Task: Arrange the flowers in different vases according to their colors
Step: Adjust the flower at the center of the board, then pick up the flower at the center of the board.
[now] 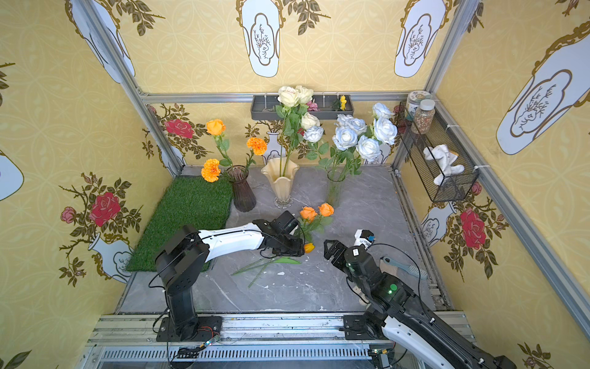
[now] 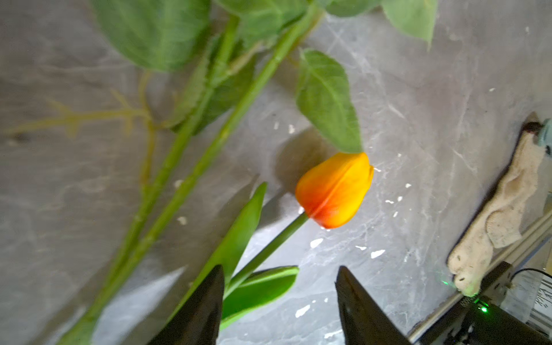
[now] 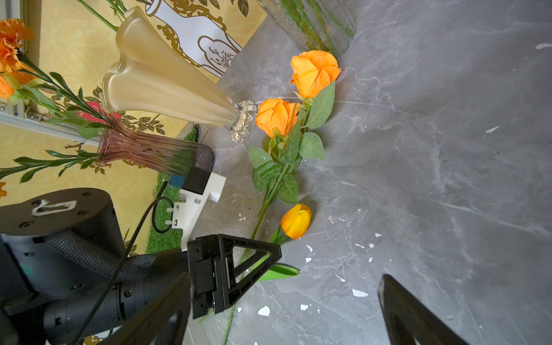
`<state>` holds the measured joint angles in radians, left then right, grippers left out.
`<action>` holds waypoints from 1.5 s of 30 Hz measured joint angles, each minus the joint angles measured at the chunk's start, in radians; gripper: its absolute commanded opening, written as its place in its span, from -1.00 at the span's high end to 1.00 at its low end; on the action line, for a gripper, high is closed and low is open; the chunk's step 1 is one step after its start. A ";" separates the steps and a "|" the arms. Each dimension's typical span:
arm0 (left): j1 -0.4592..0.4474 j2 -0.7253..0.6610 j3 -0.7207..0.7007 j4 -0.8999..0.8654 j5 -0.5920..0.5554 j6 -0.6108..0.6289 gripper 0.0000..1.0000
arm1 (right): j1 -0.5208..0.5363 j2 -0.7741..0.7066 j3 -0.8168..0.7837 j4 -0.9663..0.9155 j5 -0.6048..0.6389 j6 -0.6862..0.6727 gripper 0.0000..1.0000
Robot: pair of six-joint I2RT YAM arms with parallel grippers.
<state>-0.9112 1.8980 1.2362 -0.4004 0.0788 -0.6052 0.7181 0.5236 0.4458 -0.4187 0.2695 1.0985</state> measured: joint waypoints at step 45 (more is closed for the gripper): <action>0.076 0.096 0.167 -0.182 -0.120 0.247 0.28 | -0.001 0.014 -0.004 0.000 0.017 0.000 -0.95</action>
<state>-0.8352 1.9942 1.4033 -0.5827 -0.0410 -0.3584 0.7174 0.5377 0.4416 -0.4183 0.2867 1.0988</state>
